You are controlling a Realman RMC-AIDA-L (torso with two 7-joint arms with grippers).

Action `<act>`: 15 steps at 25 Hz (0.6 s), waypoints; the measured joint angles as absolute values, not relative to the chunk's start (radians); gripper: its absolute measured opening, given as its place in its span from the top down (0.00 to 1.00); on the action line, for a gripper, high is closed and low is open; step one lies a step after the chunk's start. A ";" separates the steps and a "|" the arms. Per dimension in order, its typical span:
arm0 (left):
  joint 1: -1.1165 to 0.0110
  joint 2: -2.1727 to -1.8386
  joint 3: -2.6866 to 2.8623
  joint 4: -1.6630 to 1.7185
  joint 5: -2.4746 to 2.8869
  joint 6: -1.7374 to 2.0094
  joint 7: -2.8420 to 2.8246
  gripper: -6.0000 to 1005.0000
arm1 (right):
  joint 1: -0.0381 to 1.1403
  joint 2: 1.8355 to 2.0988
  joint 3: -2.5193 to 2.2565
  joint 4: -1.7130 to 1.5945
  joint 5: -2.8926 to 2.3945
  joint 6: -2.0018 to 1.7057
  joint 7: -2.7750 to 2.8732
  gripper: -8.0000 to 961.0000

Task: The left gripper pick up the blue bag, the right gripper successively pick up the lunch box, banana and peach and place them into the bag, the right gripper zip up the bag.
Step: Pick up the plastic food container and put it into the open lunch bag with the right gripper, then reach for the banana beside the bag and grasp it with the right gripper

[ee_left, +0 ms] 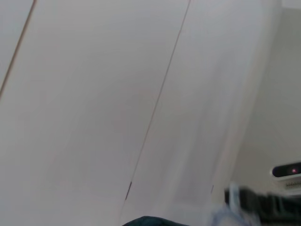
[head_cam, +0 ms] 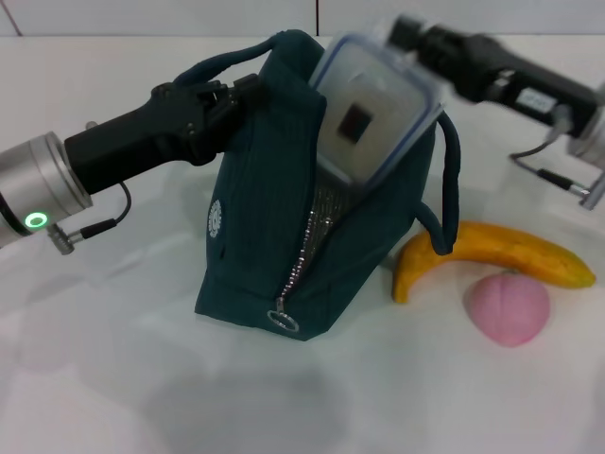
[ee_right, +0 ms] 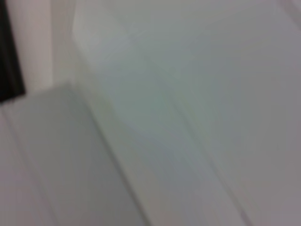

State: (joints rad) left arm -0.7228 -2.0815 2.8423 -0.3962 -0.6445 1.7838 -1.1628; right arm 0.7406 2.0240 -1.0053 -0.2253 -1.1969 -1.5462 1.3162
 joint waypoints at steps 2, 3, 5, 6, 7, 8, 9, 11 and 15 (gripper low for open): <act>-0.727 -2.082 2.842 -0.396 -0.645 1.775 -1.164 0.95 | 0.757 2.024 -1.072 -0.237 -1.196 -1.522 1.316 0.89; -0.729 -2.083 2.842 -0.396 -0.645 1.771 -1.166 0.95 | 0.761 2.025 -1.088 -0.243 -1.194 -1.515 1.316 0.89; -0.731 -2.083 2.842 -0.396 -0.645 1.769 -1.168 0.95 | 0.767 2.026 -1.105 -0.260 -1.191 -1.511 1.316 0.89; -0.731 -2.083 2.842 -0.396 -0.645 1.769 -1.167 0.95 | 0.768 2.027 -1.106 -0.265 -1.190 -1.512 1.316 0.89; -0.731 -2.083 2.842 -0.396 -0.645 1.769 -1.167 0.95 | 0.767 2.027 -1.108 -0.273 -1.189 -1.514 1.316 0.89; -0.730 -2.083 2.842 -0.396 -0.647 1.769 -1.166 0.95 | 0.765 2.027 -1.108 -0.278 -1.188 -1.515 1.316 0.89; -0.729 -2.083 2.842 -0.396 -0.649 1.769 -1.166 0.95 | 0.761 2.027 -1.109 -0.285 -1.187 -1.515 1.316 0.89; -0.726 -2.084 2.842 -0.395 -0.654 1.768 -1.166 0.95 | 0.754 2.028 -1.111 -0.294 -1.187 -1.510 1.316 0.82; -0.718 -2.085 2.842 -0.394 -0.658 1.768 -1.165 0.95 | 0.744 2.019 -1.139 -0.324 -1.201 -1.493 1.320 0.67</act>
State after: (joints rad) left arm -0.7177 -2.0845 2.8425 -0.3940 -0.6577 1.7685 -1.1648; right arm 0.7441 2.0189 -1.1390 -0.3240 -1.2011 -1.4931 1.3196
